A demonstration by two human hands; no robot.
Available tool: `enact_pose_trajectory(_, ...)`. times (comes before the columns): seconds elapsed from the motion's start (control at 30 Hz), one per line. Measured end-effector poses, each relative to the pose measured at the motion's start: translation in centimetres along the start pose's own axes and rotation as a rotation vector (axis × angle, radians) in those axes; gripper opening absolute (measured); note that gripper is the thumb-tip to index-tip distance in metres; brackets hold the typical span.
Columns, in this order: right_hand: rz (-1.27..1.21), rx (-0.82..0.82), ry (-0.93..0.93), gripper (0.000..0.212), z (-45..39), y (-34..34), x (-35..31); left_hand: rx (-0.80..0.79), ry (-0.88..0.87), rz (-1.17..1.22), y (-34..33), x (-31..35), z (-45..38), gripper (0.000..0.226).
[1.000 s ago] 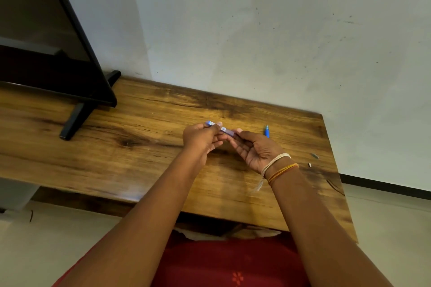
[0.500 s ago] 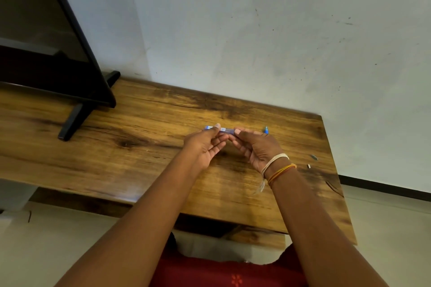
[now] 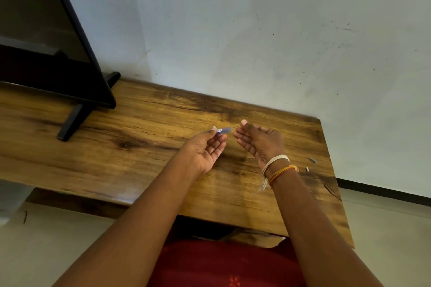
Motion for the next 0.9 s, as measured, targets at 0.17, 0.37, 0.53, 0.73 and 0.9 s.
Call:
enact_pose_trajectory(0.17, -0.069, 0.075, -0.027, 0.014, -0.4, 1.3, -0.7, -0.004, 0.004, 0.006, -0.5, -0.7, 0.3, 0.005)
enact_pose_trajectory(0.37, -0.333, 0.167, -0.162, 0.011, -0.5, 1.1, 0.3, -0.034, -0.001, 0.004, -0.6, -0.8, 0.2, 0.004)
enact_pose_trajectory(0.53, -0.451, 0.124, -0.309, 0.011, -0.2, 0.1, 1.1, -0.073, -0.031, -0.111, -1.2, -1.4, 0.3, 0.004)
enact_pose_trajectory(0.73, -0.446, 0.118, -0.311, 0.011, -0.2, 0.3, 1.0, -0.074, -0.158, -0.413, -1.5, -1.7, 0.2, 0.008)
enact_pose_trajectory(0.9, -0.440, 0.121, -0.313, 0.011, -0.2, 0.9, 1.2, -0.078, -0.191, -0.485, -1.6, -2.1, 0.6, 0.008)
Point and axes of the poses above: each hand's wrist, its own z-axis away from the middle knuckle, its own y-axis out of the back of the hand, x = y × z, the point moved 4 cm from there along -z, towards the middle knuckle, and after that the axes turned 7 degrees about x, right-handed, at the moved point
